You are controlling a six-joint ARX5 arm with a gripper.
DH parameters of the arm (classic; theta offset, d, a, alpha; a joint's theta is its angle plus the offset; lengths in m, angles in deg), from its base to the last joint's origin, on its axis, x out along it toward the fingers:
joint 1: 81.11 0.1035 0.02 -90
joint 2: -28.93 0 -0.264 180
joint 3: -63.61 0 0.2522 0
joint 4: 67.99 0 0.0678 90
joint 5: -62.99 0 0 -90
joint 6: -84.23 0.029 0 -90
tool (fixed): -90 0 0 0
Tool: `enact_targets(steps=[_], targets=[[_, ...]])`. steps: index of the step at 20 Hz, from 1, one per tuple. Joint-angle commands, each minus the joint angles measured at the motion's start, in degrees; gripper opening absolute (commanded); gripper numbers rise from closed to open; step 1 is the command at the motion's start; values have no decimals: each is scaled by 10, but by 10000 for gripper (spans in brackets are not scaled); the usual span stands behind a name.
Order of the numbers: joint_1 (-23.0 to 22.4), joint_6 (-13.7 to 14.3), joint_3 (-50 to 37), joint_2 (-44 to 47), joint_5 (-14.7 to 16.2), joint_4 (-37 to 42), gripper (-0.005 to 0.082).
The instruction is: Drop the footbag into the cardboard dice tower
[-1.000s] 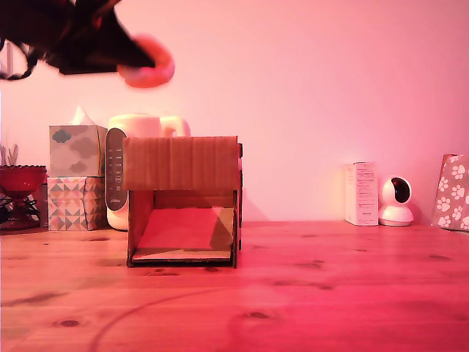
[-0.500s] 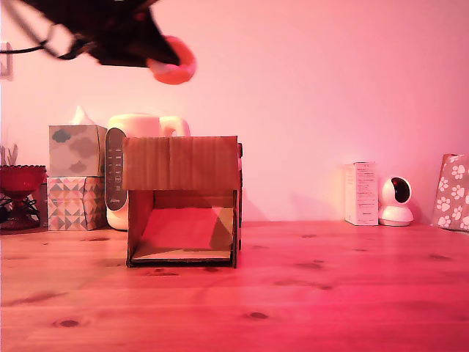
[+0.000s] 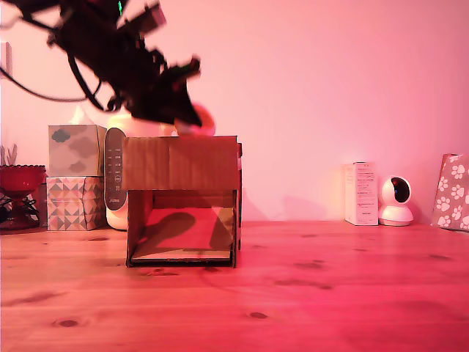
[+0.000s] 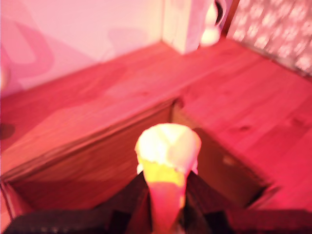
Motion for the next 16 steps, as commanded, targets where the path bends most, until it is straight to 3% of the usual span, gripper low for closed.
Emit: enact_targets(steps=[1, 2, 3, 5, 6, 7, 11, 12, 14, 16], targets=[[2, 7, 11, 0, 1, 9, 78], [2, 7, 12, 0, 1, 9, 91], [2, 7, 14, 0, 6, 9, 167], [2, 5, 21, 0, 16, 7, 512], [2, 5, 26, 0, 22, 1, 645], [2, 5, 34, -2, 23, -15, 686], [2, 5, 85, -6, 24, -124, 660], [2, 5, 96, -9, 24, -150, 613], [2, 4, 111, -17, 26, -202, 403], [1, -5, 111, -30, 40, -236, 57]])
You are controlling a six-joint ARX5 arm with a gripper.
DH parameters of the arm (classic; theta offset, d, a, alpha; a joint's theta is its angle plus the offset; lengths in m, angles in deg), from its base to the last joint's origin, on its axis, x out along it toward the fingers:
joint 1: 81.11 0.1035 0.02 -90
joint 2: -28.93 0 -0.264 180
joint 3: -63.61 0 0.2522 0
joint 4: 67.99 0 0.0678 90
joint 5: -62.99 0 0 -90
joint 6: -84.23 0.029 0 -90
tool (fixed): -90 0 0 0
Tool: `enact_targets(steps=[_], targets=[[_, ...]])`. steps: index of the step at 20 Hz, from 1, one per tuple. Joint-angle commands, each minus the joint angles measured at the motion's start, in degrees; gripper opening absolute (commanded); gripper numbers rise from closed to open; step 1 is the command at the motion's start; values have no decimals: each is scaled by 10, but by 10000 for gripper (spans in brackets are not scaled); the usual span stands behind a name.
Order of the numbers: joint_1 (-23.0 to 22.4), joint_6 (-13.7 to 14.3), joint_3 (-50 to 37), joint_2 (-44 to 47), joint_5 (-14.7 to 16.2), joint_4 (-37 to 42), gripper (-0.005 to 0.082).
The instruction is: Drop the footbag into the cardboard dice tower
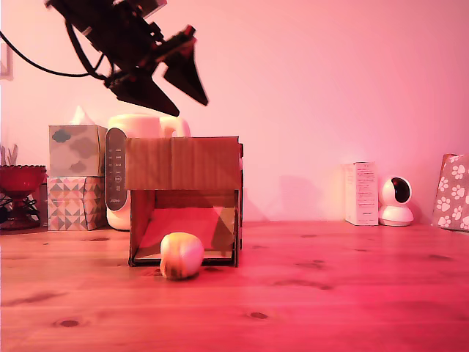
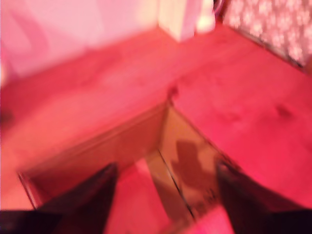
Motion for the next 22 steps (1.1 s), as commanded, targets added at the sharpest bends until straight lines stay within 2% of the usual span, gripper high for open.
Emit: enact_targets(steps=[1, 3, 6, 13, 18, 22], targets=[[-2, -4, -3, -17, 16, -19, -23], [-2, -3, -12, -25, 23, -19, -21], [-2, -3, -57, -59, 30, 26, -21], [0, -10, -263, -180, 42, 196, -21], [2, -60, -419, -271, 37, 300, -21], [2, -76, -497, -323, 33, 331, -21]])
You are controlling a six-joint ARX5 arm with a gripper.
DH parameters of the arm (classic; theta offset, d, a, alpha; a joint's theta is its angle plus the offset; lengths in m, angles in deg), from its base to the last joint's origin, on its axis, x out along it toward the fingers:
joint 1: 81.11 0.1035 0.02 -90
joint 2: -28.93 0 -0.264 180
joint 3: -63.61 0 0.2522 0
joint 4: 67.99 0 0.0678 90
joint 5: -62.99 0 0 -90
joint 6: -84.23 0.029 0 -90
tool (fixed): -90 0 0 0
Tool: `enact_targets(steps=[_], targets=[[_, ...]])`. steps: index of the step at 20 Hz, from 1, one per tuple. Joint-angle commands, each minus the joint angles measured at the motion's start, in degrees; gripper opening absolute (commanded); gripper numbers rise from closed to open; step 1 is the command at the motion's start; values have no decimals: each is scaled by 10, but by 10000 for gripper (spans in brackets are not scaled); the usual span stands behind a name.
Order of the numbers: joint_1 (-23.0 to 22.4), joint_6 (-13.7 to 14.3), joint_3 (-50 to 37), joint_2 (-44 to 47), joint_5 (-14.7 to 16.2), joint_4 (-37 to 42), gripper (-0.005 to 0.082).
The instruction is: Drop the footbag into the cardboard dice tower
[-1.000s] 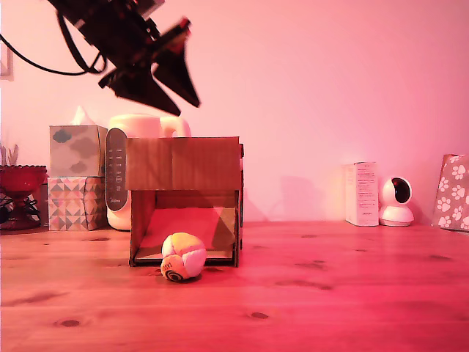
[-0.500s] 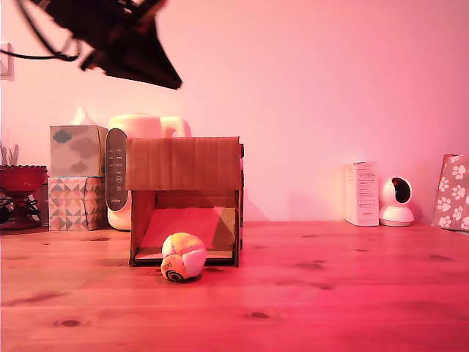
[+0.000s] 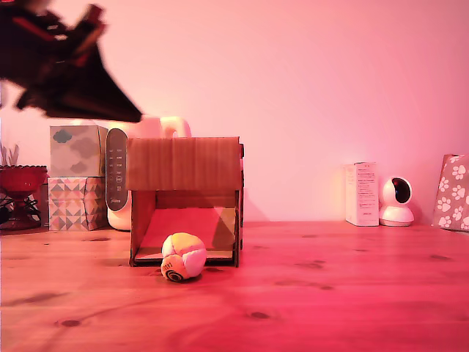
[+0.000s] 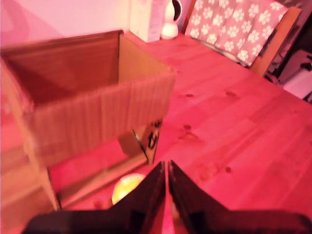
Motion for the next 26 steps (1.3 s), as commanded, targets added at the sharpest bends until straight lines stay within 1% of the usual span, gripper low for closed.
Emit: enact_targets(steps=[1, 3, 6, 10, 14, 18, 19, 20, 21, 22, 23, 24, 26], targets=[[2, -20, -29, -12, 1, 7, -21], [2, -26, -44, -15, 1, -13, -21], [-2, -24, -44, 1, 1, -59, -21], [-6, -24, -44, 20, 1, -66, -21], [-12, -22, -44, 49, 1, -24, -21], [-28, -23, -44, 109, 1, 36, -4], [-33, -22, -44, 126, 1, 51, 76], [-37, -23, -44, 141, 1, 66, 266], [-41, -22, -44, 153, 1, 82, 500], [-44, -23, -44, 167, 0, 101, 700], [-48, -22, -44, 179, 1, 115, 801], [-51, -21, -44, 191, -5, 135, 782], [-57, -21, -44, 214, -16, 177, 781]])
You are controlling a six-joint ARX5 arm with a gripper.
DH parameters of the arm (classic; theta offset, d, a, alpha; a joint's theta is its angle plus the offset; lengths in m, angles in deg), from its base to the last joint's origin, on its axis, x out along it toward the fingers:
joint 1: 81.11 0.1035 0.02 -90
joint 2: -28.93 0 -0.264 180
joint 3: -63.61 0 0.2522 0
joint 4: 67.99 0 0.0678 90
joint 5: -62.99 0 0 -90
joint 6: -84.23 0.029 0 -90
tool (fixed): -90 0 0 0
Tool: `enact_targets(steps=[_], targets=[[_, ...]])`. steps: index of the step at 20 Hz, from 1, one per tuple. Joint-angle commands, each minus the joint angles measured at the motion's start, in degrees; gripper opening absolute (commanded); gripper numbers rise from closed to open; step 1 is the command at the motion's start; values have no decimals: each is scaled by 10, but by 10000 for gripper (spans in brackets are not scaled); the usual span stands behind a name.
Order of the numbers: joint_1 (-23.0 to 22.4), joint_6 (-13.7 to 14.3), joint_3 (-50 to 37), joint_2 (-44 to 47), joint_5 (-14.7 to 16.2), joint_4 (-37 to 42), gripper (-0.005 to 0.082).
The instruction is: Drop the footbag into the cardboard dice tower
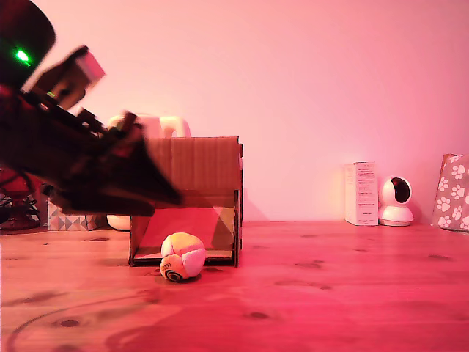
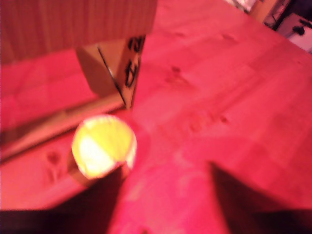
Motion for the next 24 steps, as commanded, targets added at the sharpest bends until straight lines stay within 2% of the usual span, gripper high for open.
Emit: enact_targets(steps=[1, 3, 6, 16, 17, 18, 21, 22, 24], targets=[[-5, 3, -11, 24, -21, 39, 781], [-8, 3, -11, 50, -58, 81, 781], [-9, 3, -9, 101, -89, 142, 781], [-9, 7, 64, 227, -95, 167, 774], [-9, 10, 71, 234, -95, 164, 744], [-9, 11, 79, 240, -95, 157, 677], [-9, 12, 99, 247, -96, 114, 332], [-8, 12, 106, 247, -95, 100, 244], [-6, 12, 119, 247, -95, 70, 139]])
